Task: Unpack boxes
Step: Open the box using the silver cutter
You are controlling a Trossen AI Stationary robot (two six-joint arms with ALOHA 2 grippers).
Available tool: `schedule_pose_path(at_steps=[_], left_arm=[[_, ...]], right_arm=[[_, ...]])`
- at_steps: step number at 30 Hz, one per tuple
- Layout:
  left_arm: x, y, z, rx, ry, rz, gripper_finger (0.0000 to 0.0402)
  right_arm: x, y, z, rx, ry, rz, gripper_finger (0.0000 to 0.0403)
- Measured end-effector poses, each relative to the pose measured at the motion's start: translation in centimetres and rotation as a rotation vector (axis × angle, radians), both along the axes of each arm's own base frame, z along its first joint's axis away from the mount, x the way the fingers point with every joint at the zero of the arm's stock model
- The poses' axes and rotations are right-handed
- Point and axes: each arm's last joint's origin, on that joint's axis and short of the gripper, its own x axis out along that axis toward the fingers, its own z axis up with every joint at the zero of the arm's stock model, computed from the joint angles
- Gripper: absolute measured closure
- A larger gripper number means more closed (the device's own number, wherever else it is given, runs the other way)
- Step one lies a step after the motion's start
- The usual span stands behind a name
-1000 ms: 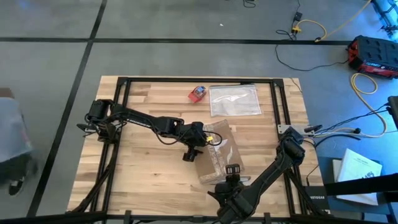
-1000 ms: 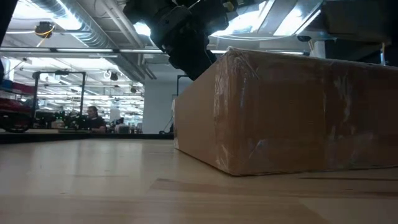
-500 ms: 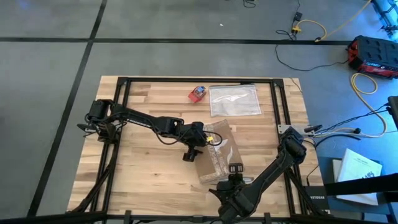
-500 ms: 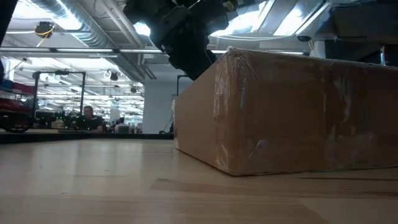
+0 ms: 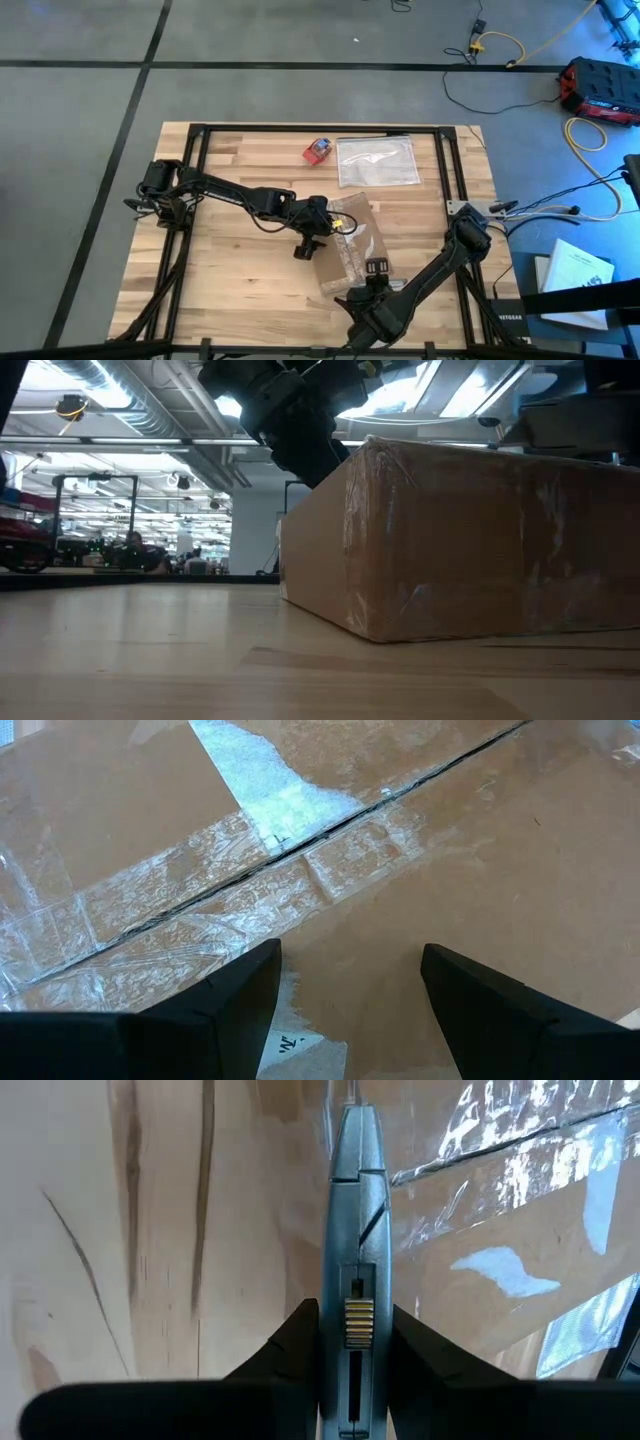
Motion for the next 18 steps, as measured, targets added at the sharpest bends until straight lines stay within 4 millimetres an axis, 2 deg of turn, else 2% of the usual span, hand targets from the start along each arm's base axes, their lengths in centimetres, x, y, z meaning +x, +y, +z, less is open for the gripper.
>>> schedule_pose_path(at_steps=[9, 18], left_arm=[[0.0, 0.0, 0.0, 0.0, 0.0, 0.0, 0.0168], [0.0, 0.0, 0.0, 0.0, 0.0, 0.0, 0.0168]], right_arm=[[0.01, -0.01, -0.01, 0.008, 0.021, 0.03, 0.0342], [-0.02, 0.02, -0.01, 0.011, 0.005, -0.015, 0.0342]])
